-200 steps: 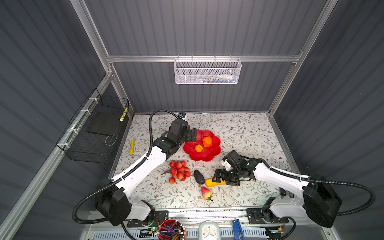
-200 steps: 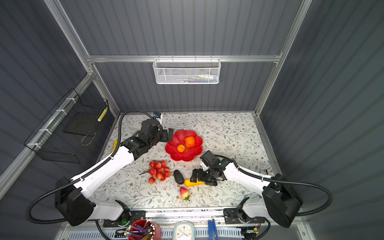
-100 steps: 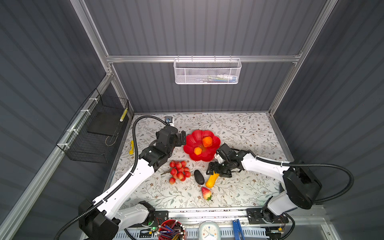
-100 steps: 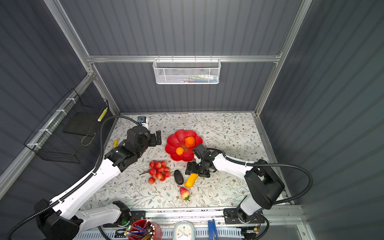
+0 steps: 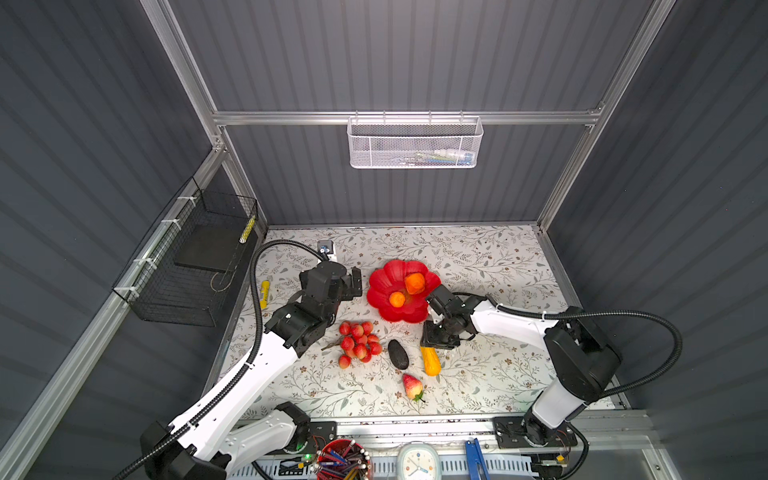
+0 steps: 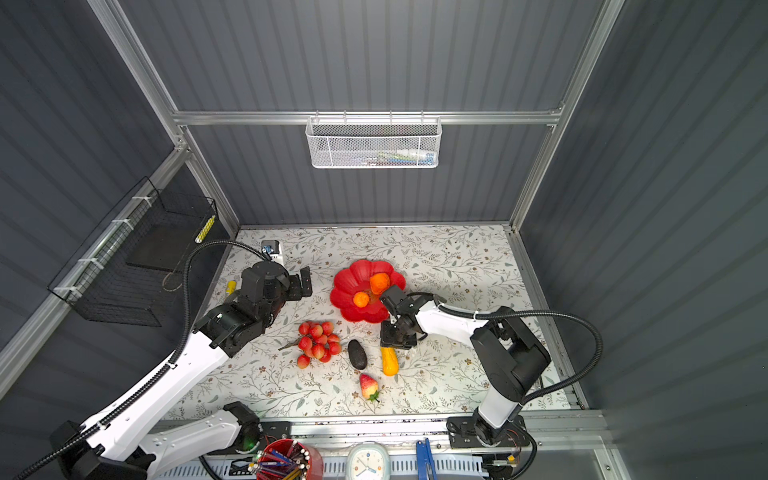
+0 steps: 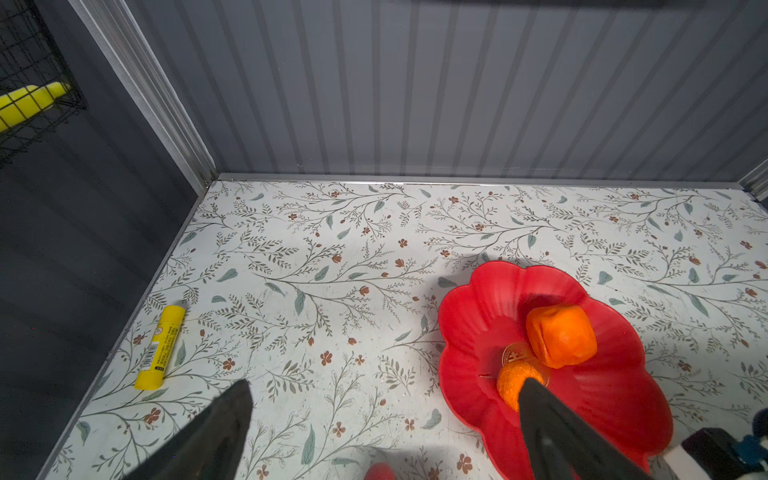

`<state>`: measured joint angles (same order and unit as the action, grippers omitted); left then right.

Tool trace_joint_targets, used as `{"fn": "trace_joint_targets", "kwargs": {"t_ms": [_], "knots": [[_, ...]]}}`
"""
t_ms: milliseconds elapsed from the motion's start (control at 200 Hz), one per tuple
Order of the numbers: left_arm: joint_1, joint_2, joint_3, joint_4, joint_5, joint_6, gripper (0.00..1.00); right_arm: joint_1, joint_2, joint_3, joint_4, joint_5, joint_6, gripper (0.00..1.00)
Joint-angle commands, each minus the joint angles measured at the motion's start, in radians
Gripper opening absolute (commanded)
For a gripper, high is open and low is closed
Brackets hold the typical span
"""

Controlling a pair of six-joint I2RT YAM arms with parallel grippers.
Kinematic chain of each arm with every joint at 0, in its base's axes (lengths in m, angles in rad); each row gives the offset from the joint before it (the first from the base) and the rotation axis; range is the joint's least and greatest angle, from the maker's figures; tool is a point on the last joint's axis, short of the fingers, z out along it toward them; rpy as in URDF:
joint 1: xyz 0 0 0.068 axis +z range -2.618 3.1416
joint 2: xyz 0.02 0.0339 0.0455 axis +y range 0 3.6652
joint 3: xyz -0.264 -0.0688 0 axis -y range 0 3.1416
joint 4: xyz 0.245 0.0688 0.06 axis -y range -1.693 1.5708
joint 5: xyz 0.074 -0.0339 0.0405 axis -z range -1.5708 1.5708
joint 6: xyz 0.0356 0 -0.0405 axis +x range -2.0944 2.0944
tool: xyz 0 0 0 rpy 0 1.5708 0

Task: Place and organize the fake fruits in the fruit bowl
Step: 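Grasp the yellow squash with the right gripper, then carry the yellow squash into the bowl and open the right gripper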

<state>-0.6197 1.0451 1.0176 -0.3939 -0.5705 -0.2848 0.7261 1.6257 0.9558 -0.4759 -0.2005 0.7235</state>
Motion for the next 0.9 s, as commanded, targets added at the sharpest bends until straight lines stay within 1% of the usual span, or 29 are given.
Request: {"fn": "trace_joint_targets", "kwargs": {"t_ms": [0,90,180,245,315,515,610,735,895], "knots": [[0.006,-0.013,-0.018,-0.014,-0.013,-0.014,1.0,-0.005,-0.1,-0.027,-0.016,0.091,0.012,0.36],[0.006,-0.009,-0.024,-0.018,-0.002,-0.027,1.0,-0.005,-0.178,-0.025,-0.033,0.145,0.005,0.35],[0.007,-0.01,-0.04,-0.013,0.017,-0.047,1.0,-0.006,-0.235,0.016,-0.05,0.205,-0.04,0.35],[0.007,-0.016,-0.055,-0.01,0.026,-0.066,1.0,-0.012,-0.241,0.076,-0.054,0.256,-0.092,0.35],[0.006,-0.026,-0.073,-0.009,0.046,-0.092,1.0,-0.021,-0.215,0.141,-0.025,0.297,-0.156,0.35],[0.007,-0.068,-0.101,-0.039,0.111,-0.15,1.0,-0.048,-0.011,0.379,0.046,0.317,-0.308,0.35],[0.006,-0.097,-0.12,-0.043,0.138,-0.169,1.0,-0.05,0.104,0.498,0.062,0.316,-0.354,0.35],[0.006,-0.132,-0.134,-0.056,0.15,-0.186,1.0,-0.053,0.242,0.651,0.072,0.264,-0.359,0.36],[0.006,-0.162,-0.134,-0.072,0.171,-0.187,1.0,-0.054,0.391,0.779,0.129,0.181,-0.298,0.36]]}}
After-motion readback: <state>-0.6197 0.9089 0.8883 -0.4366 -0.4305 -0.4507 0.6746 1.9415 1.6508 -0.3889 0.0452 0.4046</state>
